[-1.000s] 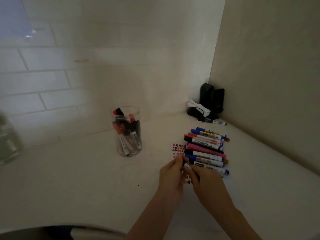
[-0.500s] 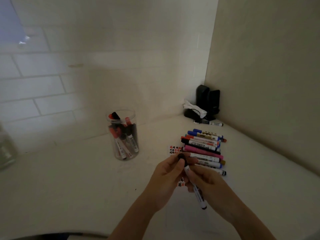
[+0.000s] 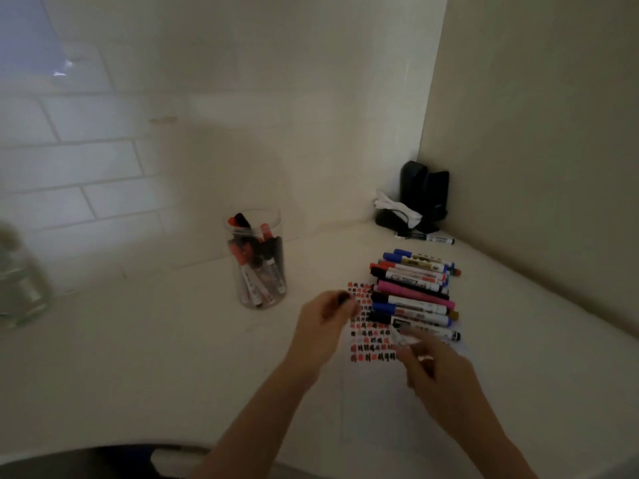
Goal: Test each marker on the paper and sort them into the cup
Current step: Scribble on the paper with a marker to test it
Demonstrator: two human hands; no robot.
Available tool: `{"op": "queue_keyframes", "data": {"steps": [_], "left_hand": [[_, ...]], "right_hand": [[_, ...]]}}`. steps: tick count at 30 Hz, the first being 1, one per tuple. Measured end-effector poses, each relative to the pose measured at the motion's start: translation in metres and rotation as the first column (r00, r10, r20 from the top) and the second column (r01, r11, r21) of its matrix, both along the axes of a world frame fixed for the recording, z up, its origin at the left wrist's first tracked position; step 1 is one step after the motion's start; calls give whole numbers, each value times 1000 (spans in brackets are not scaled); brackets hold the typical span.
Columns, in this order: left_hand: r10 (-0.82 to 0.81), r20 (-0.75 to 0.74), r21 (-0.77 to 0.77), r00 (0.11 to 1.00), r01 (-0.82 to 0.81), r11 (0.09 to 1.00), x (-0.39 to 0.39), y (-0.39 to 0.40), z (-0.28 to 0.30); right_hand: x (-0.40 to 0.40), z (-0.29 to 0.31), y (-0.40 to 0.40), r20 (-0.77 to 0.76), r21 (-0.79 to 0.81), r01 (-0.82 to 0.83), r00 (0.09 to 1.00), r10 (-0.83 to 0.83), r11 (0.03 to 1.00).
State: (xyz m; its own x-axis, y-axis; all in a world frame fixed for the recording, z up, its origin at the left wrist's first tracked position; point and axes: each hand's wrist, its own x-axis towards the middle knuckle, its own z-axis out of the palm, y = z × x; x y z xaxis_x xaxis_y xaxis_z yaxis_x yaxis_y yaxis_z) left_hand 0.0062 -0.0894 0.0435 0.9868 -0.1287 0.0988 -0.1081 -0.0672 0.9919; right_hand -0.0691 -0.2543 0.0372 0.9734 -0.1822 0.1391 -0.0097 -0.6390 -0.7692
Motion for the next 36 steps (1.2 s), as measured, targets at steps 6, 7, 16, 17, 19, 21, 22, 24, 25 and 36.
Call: {"op": "queue_keyframes", "data": {"steps": [6,7,16,17,19,21,22,24,25,36], "left_hand": [[0,36,25,999,0,1000,-1,-3,-32],[-12,38,29,999,11,1000,-4,-6,-33],[-65,154,286,986,19,958,16,-19,-55],[-63,194,327,979,-4,945,19,-20,-57],[-31,234,354,972,-55,934,24,-19,-59],[-14,241,371,970,-80,925,26,-17,-61],[-14,246,377,969,-83,923,26,-17,-62],[-11,251,384,968,-90,919,26,-17,-62],[-5,256,388,967,-98,916,25,-17,-62],[5,267,442,964,-127,888,26,-18,-63]], "right_hand": [[15,12,-7,47,691,1,998,-46,723],[16,15,-12,3,838,19,999,-39,545],[24,-7,-64,-73,808,114,993,-94,578],[26,-9,-72,-37,701,133,988,-150,701],[30,-14,-87,33,480,183,974,-226,858],[34,-21,-95,65,381,214,964,-257,900],[35,-24,-95,77,339,220,962,-260,915],[36,-31,-95,99,250,243,957,-274,937],[37,-34,-96,102,238,258,952,-288,937],[34,-47,-94,65,132,248,964,-258,960]]}}
